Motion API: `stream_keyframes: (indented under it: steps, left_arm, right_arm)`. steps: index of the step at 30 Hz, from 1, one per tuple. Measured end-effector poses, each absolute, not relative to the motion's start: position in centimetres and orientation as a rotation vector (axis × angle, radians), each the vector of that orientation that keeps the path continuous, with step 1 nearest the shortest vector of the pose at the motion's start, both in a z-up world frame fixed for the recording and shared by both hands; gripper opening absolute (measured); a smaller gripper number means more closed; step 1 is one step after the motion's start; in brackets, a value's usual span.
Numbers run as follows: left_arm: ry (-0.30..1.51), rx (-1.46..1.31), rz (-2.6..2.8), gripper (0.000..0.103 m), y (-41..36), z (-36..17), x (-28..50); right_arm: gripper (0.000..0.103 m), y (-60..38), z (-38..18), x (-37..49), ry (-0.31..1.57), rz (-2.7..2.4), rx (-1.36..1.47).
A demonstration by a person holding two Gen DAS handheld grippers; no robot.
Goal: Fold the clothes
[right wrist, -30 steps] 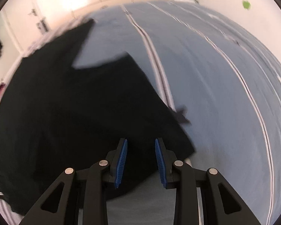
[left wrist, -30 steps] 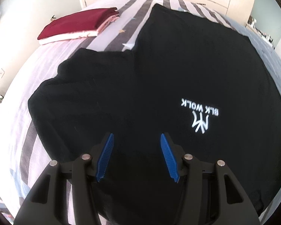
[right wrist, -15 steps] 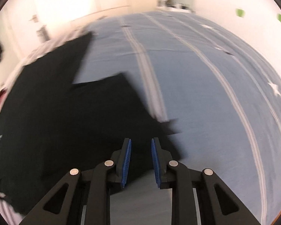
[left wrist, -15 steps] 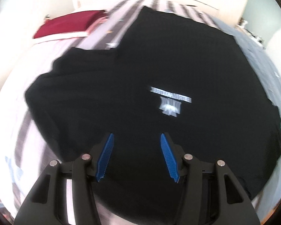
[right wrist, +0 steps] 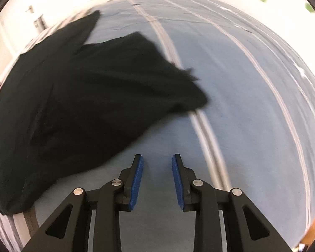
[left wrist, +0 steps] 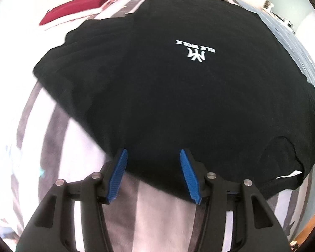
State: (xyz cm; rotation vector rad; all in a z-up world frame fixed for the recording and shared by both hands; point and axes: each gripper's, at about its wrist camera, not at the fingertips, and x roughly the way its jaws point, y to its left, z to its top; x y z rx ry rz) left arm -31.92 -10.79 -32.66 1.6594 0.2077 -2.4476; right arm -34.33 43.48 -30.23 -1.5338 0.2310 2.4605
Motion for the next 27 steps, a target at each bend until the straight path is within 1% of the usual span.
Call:
stream_keyframes:
  steps: [2, 6, 9, 11, 14, 17, 21, 25, 27]
  left_arm:
    - [0.232, 1.631, -2.483, 0.049, -10.3, -31.5, -31.8]
    - [0.247, 1.595, -2.595, 0.050, -8.1, -29.9, -32.2]
    - [0.237, 1.605, -2.646, 0.050, -6.0, -30.3, -31.8]
    - [0.245, 1.644, -2.635, 0.050, -5.6, -31.4, -31.2]
    - [0.247, 1.709, -2.594, 0.049, -4.9, -33.4, -29.3]
    - [0.209, 1.672, -2.622, 0.050, -4.5, -33.5, -27.0]
    - [0.279, 1.713, -2.602, 0.050, -5.1, -33.6, -26.1]
    - [0.310, 1.759, -2.593, 0.050, -5.7, -32.5, -26.1]
    - [0.325, 1.715, -2.616, 0.050, -6.4, -31.4, -26.5]
  right_arm:
    - [0.027, 41.9, -28.8, -34.3, 0.215, 2.515, -1.506]
    - [0.027, 34.4, -26.8, -35.0, 0.229, 2.720, -1.540]
    - [0.027, 26.5, -26.6, -35.3, 0.243, 2.897, -1.614]
    - [0.027, 21.8, -27.2, -34.8, 0.231, 2.975, -1.671]
    - [0.027, 17.6, -28.7, -32.9, 0.197, 2.994, -1.756]
    - [0.028, 16.4, -30.9, -30.4, 0.176, 2.933, -1.847]
    - [0.028, 16.3, -31.1, -27.0, 0.140, 2.940, -1.837]
    - [0.027, 17.4, -31.0, -28.5, 0.118, 2.913, -1.887]
    - [0.027, 18.1, -30.6, -29.3, 0.111, 2.891, -1.907]
